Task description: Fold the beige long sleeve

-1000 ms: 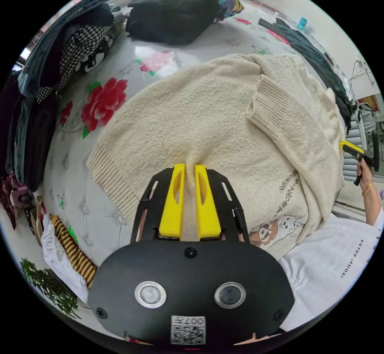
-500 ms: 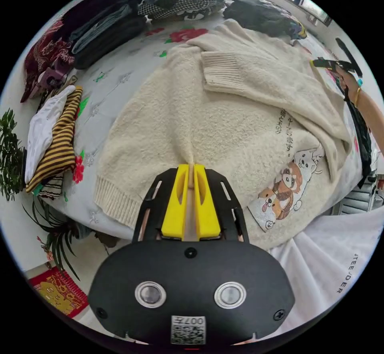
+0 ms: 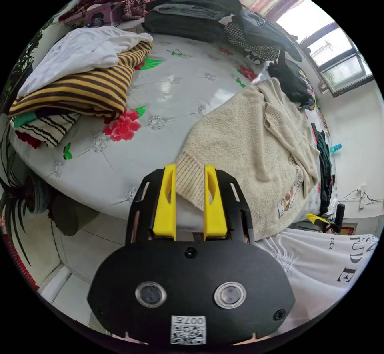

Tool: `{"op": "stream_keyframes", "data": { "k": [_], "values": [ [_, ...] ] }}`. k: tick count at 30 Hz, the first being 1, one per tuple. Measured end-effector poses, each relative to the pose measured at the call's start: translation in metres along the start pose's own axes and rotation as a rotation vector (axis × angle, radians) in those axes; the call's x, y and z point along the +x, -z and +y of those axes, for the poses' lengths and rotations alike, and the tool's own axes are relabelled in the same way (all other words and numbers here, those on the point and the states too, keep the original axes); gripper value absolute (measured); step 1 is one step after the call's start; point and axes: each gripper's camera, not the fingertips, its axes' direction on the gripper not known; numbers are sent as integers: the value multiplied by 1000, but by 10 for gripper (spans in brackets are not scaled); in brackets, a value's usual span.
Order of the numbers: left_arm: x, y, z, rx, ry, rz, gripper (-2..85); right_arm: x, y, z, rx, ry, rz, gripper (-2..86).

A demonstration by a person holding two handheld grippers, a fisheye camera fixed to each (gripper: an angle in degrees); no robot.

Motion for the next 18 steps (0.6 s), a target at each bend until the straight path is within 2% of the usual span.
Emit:
{"op": "stream_keyframes", "data": {
  "k": [2,4,6,10,12,15,18],
  "values": [
    [-13,-15,-7,-18,-37,53,111,-3,-27,2,19,-47,-138,89],
    [-12,-21,-15,-1,-85,47,111,-4,-56,-8,-30,-68,-188,91],
    [-6,-29,-25,-17,-132,12,106,-7,-84,-21,-120,-55,-202,89],
    [23,-45,-33,-72,-295,-188,79,-17,-128,-43,-236,-31,-231,65],
    [27,-48,-32,-73,-327,-206,62,-22,-143,-46,-272,-22,-205,40],
    [16,-48,-29,-77,-281,-161,51,-23,-141,-41,-230,-45,-193,10],
    [2,-39,-17,-83,-229,-104,49,-33,-100,-12,-120,52,-176,4]
  ]
}}
